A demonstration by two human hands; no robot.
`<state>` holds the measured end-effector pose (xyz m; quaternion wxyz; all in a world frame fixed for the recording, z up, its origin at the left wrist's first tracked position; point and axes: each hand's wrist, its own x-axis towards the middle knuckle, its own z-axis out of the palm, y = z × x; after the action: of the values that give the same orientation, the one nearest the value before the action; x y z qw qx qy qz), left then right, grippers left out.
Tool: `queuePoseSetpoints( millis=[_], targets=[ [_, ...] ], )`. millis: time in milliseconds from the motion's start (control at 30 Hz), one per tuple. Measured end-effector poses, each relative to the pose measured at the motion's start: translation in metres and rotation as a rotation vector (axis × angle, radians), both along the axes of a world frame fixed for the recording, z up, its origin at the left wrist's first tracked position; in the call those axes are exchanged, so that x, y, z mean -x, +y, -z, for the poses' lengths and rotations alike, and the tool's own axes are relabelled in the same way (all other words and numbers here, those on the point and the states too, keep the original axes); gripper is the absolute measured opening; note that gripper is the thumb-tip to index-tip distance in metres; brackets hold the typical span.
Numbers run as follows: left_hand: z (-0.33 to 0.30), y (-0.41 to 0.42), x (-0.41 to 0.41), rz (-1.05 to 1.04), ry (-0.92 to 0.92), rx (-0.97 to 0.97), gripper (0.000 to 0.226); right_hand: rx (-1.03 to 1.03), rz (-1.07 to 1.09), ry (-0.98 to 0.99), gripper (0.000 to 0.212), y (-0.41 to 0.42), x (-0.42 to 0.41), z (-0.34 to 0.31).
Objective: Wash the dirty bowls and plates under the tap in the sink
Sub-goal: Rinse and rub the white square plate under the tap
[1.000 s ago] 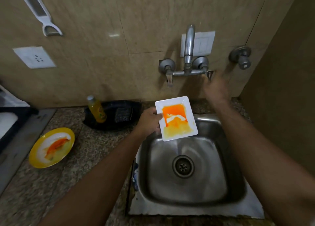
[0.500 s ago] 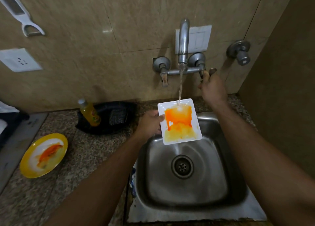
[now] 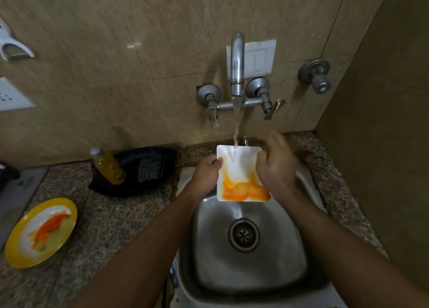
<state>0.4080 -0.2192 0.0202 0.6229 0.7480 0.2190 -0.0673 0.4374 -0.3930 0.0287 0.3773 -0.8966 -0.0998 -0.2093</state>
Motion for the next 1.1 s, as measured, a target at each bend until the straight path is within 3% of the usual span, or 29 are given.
queuePoseSetpoints(
  millis=[67, 167, 300, 433, 567, 667, 800, 933, 1033, 1100],
  targets=[
    [0.010, -0.001, -0.006, -0.011, -0.018, -0.024, 0.022, 0.092, -0.123, 0.026, 0.050, 0.002, 0.003, 0.018],
    [0.036, -0.001, -0.020, -0.007, -0.023, -0.006, 0.053, 0.278, -0.401, 0.163, 0.059, 0.017, 0.012, 0.033],
    [0.029, -0.004, -0.020, -0.045, -0.109, 0.045, 0.024, 0.568, -0.608, 0.115, 0.072, 0.021, 0.027, 0.044],
    [0.029, -0.009, -0.025, -0.043, -0.137, 0.052, 0.023, 0.616, -0.479, 0.135, 0.070, 0.012, 0.018, 0.041],
    [0.025, -0.015, -0.026, -0.069, -0.117, 0.070, 0.032, 0.578, -0.620, 0.150, 0.071, 0.010, 0.028, 0.045],
    [0.027, -0.022, -0.023, -0.040, -0.145, 0.050, 0.030, 0.602, -0.455, 0.170, 0.069, 0.003, 0.012, 0.042],
    [0.018, -0.021, -0.026, -0.100, -0.183, 0.064, 0.021, 0.559, -0.648, 0.184, 0.074, 0.008, 0.034, 0.048],
    [0.014, -0.016, -0.025, -0.051, -0.236, -0.024, 0.017, 0.621, -0.461, 0.213, 0.068, -0.011, 0.023, 0.054],
    [0.015, -0.015, -0.028, -0.041, -0.278, -0.086, 0.020, 0.683, -0.613, 0.181, 0.074, -0.006, 0.042, 0.063],
    [0.017, -0.012, -0.030, -0.034, -0.273, -0.092, 0.022, 0.699, -0.573, 0.167, 0.073, -0.018, 0.043, 0.066]
  ],
)
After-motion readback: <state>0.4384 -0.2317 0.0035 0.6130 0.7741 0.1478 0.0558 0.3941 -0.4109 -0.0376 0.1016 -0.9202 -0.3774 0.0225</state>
